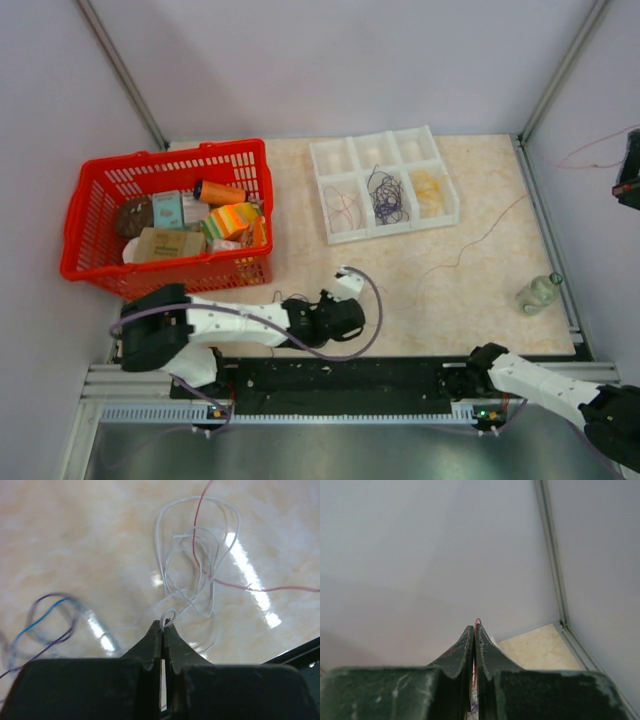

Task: Untangle the cables

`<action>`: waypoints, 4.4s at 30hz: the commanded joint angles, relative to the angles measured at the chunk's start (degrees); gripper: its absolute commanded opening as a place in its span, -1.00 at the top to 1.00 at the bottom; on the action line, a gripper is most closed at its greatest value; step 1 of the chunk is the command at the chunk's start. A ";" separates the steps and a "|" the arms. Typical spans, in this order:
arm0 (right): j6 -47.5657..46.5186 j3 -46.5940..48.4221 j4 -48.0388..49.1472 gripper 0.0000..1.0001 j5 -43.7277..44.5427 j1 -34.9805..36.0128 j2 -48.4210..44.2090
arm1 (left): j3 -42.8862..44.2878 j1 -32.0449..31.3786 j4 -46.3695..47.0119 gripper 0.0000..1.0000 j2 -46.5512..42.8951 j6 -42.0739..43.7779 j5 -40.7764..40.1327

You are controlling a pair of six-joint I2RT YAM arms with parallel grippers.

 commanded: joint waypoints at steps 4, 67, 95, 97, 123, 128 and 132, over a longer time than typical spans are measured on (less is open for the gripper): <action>-29.37 -6.93 26.75 1.00 17.75 0.49 0.33 | 3.14 0.27 -29.22 1.00 -30.07 -11.51 -23.42; 35.81 -75.07 3.70 1.00 -38.05 -21.10 -1.86 | 6.31 0.27 -40.02 1.00 -41.97 -18.42 -24.91; 35.44 -79.74 -7.90 -0.64 -46.92 -20.69 2.69 | 0.25 0.27 -14.05 1.00 -39.07 -6.68 -8.14; 35.19 -80.26 -5.89 -0.71 -48.13 -20.69 4.09 | -0.80 0.27 -13.35 1.00 -40.21 -6.85 -7.87; 25.88 -45.14 3.87 1.00 -27.41 1.11 23.51 | -6.08 0.27 -13.52 1.00 -42.32 -10.19 -11.91; 17.97 -36.06 8.07 1.00 -23.72 1.11 33.09 | -6.52 0.27 -13.87 1.00 -43.11 -10.64 -13.41; 11.73 -32.73 16.69 1.00 -23.62 1.11 39.24 | -5.38 0.27 -14.84 1.00 -43.20 -8.71 -14.55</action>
